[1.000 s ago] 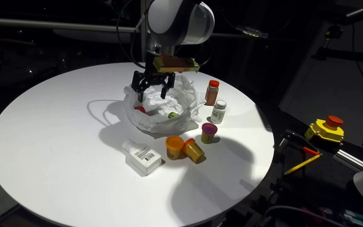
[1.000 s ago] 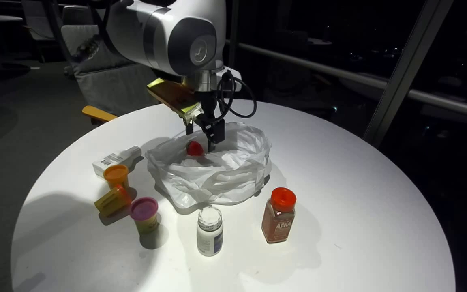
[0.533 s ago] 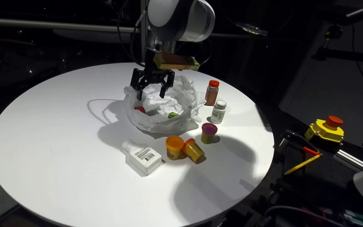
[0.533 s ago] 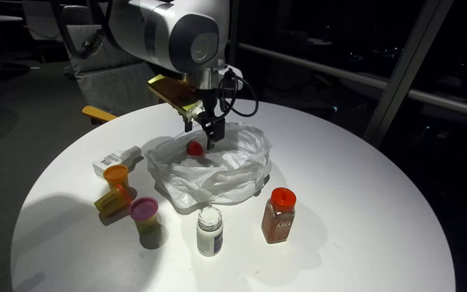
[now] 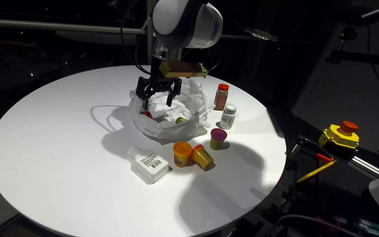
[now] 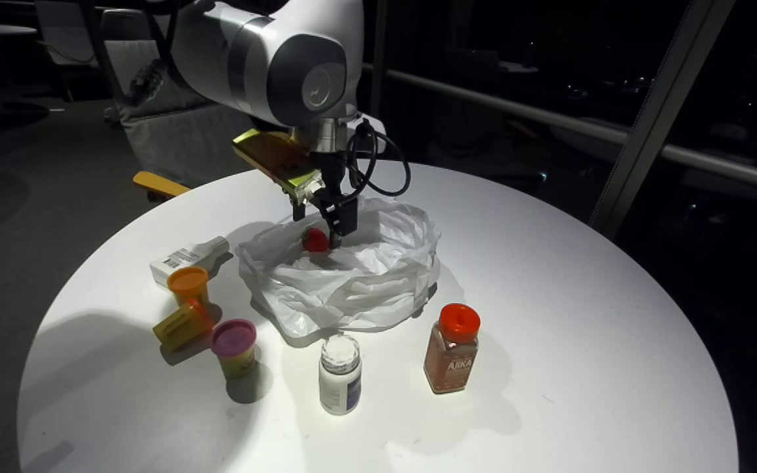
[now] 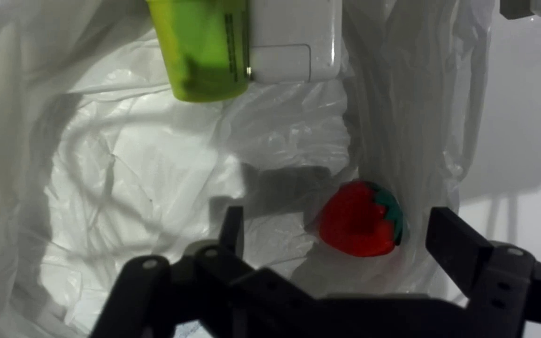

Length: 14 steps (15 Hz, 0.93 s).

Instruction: Pick up the objects from the plastic bag and put it on the table.

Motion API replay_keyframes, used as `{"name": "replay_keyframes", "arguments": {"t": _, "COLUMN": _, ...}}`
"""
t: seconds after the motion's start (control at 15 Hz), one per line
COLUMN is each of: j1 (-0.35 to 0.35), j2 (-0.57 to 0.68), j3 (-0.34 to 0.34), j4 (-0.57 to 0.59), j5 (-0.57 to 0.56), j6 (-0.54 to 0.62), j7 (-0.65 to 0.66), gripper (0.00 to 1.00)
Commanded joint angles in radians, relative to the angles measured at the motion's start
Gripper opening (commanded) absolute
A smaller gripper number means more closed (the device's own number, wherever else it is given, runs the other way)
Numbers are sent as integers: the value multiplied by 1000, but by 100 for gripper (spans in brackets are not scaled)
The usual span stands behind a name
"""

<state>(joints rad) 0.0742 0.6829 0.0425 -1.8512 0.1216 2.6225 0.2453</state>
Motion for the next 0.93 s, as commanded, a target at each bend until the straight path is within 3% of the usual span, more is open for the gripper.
{"name": "replay_keyframes", "arguments": {"t": 0.0, "j1": 30, "j2": 14, "j3": -15, "j4": 18, "j5": -8, "j6": 13, "j7": 1, "gripper": 100}}
{"name": "replay_keyframes", "arguments": {"t": 0.6, "j1": 56, "j2": 53, "j3": -64, "j4": 24, "j5": -5, "j6": 143, "j7": 53, "gripper": 100}}
{"name": "replay_keyframes", "arguments": {"t": 0.87, "j1": 68, "j2": 93, "j3": -59, "j4": 56, "j5": -11, "j6": 124, "j7": 40, "gripper": 100}}
